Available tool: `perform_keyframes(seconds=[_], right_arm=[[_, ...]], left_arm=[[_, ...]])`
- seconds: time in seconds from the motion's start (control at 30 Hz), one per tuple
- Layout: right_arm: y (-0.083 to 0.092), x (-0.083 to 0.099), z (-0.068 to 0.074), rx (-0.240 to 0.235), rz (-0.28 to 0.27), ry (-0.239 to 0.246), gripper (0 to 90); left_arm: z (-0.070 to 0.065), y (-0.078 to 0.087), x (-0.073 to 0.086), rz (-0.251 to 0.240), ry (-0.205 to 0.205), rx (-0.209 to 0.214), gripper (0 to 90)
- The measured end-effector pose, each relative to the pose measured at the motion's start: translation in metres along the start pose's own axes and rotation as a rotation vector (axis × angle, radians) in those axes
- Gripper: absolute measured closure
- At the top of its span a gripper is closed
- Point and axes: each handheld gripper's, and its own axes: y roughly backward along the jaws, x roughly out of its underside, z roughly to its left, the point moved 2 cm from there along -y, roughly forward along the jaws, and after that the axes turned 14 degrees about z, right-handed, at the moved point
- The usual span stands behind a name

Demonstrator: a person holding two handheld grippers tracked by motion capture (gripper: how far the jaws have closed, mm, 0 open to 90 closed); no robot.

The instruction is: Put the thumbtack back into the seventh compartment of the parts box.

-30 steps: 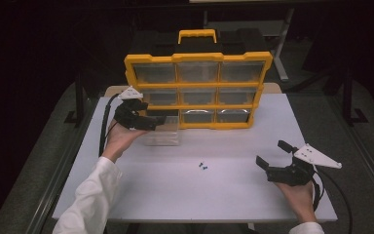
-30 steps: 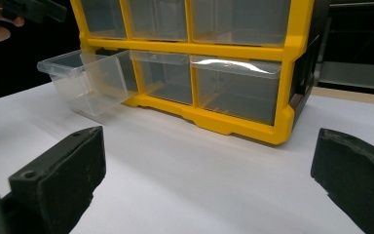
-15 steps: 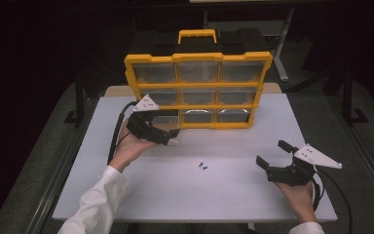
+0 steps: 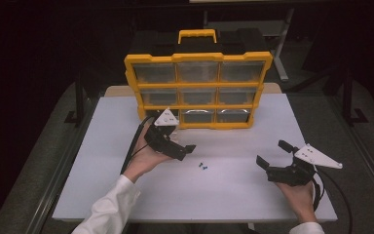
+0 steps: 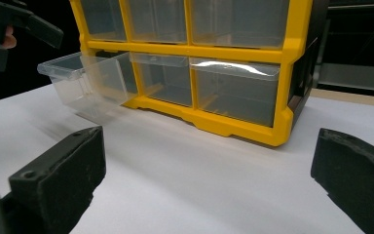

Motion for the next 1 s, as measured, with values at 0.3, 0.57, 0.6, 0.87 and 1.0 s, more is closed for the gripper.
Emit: perform_keyframes(seconds=[0.3, 0.57, 0.6, 0.87, 1.0], right_arm=[[0.0, 0.0, 0.0, -0.004, 0.001, -0.001, 0.0], [0.0, 0.0, 0.0, -0.004, -0.002, -0.001, 0.0], [0.0, 0.0, 0.0, -0.003, -0.002, 0.0, 0.0], [0.0, 0.0, 0.0, -0.005, 0.0, -0.001, 0.0], [-0.001, 0.0, 0.0, -0.005, 0.002, -0.002, 0.0]], left_arm=[[-0.012, -0.011, -0.001, -0.032, 0.006, 0.041, 0.0], [-0.022, -0.027, 0.005, -0.043, -0.002, 0.057, 4.9], [-0.023, -0.03, 0.006, -0.04, -0.003, 0.069, 6.3], [-0.029, -0.046, 0.014, 0.0, 0.001, 0.098, 10.5], [-0.032, -0.052, 0.017, 0.02, -0.005, 0.113, 13.0]])
